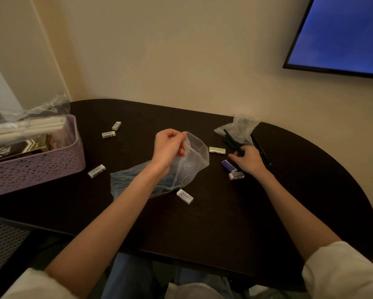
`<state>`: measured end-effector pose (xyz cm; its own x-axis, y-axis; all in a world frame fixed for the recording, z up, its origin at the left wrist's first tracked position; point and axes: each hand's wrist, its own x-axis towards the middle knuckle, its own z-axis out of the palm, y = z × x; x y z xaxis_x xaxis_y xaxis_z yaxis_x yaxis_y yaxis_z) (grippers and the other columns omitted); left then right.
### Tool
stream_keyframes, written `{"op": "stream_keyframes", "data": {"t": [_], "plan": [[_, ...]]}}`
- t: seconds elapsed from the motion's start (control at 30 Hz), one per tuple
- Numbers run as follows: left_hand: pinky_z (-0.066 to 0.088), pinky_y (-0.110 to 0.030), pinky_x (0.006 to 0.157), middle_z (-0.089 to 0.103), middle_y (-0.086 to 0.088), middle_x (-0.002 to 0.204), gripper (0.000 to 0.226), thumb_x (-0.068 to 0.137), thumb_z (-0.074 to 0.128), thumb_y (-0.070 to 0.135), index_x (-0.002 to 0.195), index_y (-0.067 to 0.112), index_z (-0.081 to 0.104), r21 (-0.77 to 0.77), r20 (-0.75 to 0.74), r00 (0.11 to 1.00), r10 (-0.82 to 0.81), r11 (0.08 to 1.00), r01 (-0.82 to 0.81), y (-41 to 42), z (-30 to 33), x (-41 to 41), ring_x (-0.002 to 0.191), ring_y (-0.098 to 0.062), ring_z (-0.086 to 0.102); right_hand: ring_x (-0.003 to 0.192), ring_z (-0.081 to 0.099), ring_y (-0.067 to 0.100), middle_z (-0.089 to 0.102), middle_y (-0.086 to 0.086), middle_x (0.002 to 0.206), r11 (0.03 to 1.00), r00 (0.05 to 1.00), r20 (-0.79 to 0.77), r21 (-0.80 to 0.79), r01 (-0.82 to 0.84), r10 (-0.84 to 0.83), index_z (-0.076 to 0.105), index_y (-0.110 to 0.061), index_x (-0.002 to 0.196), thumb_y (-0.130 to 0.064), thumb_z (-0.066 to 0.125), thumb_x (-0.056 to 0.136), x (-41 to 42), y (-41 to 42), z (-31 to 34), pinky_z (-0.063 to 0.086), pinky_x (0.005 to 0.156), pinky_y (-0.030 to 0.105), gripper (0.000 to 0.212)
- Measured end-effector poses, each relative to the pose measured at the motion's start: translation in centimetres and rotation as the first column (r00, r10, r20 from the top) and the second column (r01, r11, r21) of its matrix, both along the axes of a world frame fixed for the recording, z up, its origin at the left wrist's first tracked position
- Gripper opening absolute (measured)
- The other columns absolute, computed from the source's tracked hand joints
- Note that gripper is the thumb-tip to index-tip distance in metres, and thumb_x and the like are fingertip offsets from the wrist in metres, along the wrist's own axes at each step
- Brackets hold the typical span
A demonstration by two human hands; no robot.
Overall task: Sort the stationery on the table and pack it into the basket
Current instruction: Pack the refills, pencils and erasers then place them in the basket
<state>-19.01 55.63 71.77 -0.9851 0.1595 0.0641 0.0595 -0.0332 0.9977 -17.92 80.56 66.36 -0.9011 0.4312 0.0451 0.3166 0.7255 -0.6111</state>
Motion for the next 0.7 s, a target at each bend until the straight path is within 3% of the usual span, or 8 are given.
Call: {"op": "stream_keyframes", "data": {"t": [0.1,0.17,0.53,0.7], "plan": [[0.05,-0.02,0.053,0.056,-0.001,0.062,0.013,0.096,0.057,0.013,0.092,0.003,0.065,0.002,0.005,1.0,0.014,1.0,-0.014,-0.4,0.1,-0.1,0.048,-0.005,0.052,0.11,0.06,0.025,0.061,0.01,0.116,0.988,0.998,0.023,0.142,0.057,-0.061,0.056,-0.008,0.122,-0.012,0.065,0.089,-0.4,1.3,0.2,0.052,0.09,0.037,0.035],[0.05,-0.02,0.053,0.056,-0.001,0.062,0.014,0.096,0.057,0.013,0.093,0.002,0.065,-0.001,0.003,1.0,0.025,1.0,-0.025,-0.6,0.1,-0.2,0.047,-0.004,0.052,0.112,0.059,0.026,0.059,0.012,0.122,0.974,0.995,0.074,0.22,0.043,-0.061,0.05,-0.008,0.128,-0.012,0.064,0.09,-0.5,1.9,0.1,0.052,0.092,0.039,0.041],[0.049,-0.017,0.051,0.056,0.0,0.062,0.013,0.096,0.057,0.014,0.094,0.003,0.065,-0.026,-0.002,0.999,0.034,0.999,-0.034,-0.7,0.4,-0.3,0.046,-0.003,0.052,0.086,0.06,0.019,0.057,0.004,0.091,0.924,0.974,0.228,0.372,-0.089,0.002,0.057,-0.012,0.102,-0.021,0.06,0.092,-0.5,2.0,0.8,0.054,0.08,0.036,0.013],[0.05,-0.018,0.051,0.056,-0.001,0.061,0.016,0.096,0.057,0.013,0.095,-0.001,0.065,-0.032,-0.011,0.999,0.037,0.999,-0.037,-0.7,0.4,-0.2,0.046,-0.004,0.053,0.085,0.058,0.017,0.055,0.002,0.086,0.903,0.928,0.371,0.386,-0.188,0.034,0.056,-0.014,0.096,-0.027,0.07,0.084,-0.5,1.9,2.2,0.052,0.077,0.033,0.023]]}}
